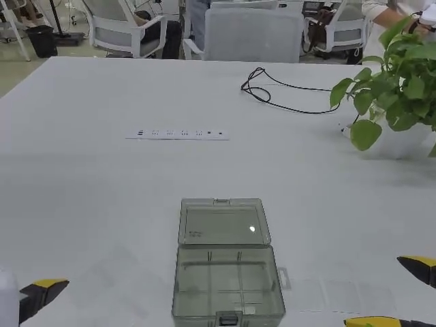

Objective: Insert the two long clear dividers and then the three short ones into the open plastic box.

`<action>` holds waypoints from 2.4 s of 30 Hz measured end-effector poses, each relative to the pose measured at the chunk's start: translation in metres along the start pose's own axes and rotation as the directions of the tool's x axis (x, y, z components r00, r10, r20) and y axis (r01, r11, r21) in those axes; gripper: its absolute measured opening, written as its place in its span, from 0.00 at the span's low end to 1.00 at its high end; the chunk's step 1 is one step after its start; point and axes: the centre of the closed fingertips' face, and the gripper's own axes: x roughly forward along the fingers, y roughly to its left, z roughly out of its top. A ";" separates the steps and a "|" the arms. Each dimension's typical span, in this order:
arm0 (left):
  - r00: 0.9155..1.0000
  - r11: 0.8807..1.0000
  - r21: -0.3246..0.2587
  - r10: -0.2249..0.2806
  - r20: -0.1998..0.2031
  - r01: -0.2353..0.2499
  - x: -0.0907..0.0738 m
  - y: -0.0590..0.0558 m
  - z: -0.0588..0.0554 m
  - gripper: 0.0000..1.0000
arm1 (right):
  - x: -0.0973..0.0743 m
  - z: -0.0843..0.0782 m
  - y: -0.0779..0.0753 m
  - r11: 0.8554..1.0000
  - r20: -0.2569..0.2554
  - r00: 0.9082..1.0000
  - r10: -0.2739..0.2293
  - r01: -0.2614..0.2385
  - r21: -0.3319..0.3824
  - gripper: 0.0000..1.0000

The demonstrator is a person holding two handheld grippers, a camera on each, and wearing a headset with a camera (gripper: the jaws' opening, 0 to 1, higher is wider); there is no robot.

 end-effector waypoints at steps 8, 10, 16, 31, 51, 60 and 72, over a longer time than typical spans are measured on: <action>1.000 1.000 0.006 0.005 -0.009 -0.005 0.002 0.003 0.000 1.00 | -0.001 -0.002 0.002 1.000 0.003 1.000 0.000 0.000 0.008 1.00; 1.000 1.000 0.008 0.006 -0.013 -0.006 0.002 0.003 0.000 1.00 | -0.001 -0.002 0.002 1.000 0.005 1.000 -0.001 0.001 0.010 1.00; 1.000 1.000 0.004 0.012 -0.005 -0.012 0.003 0.006 0.001 1.00 | -0.001 -0.003 0.001 1.000 -0.008 1.000 -0.007 0.007 0.008 1.00; 1.000 1.000 0.014 0.011 -0.009 -0.011 0.004 0.006 -0.002 0.94 | 0.002 0.002 0.004 1.000 -0.016 1.000 -0.009 0.008 -0.024 1.00; 0.991 0.996 0.091 0.012 -0.132 0.000 0.022 0.003 -0.022 0.84 | -0.006 -0.006 0.002 1.000 -0.041 0.999 -0.004 0.003 -0.025 1.00; 0.981 0.993 0.114 0.037 -0.192 -0.015 0.035 0.015 -0.025 0.71 | -0.009 -0.005 -0.003 1.000 -0.045 0.999 -0.006 0.005 -0.031 1.00; 0.946 0.987 0.160 0.075 -0.315 -0.025 0.051 0.028 -0.037 0.49 | -0.010 -0.005 -0.004 0.999 -0.066 0.998 0.000 -0.003 -0.043 1.00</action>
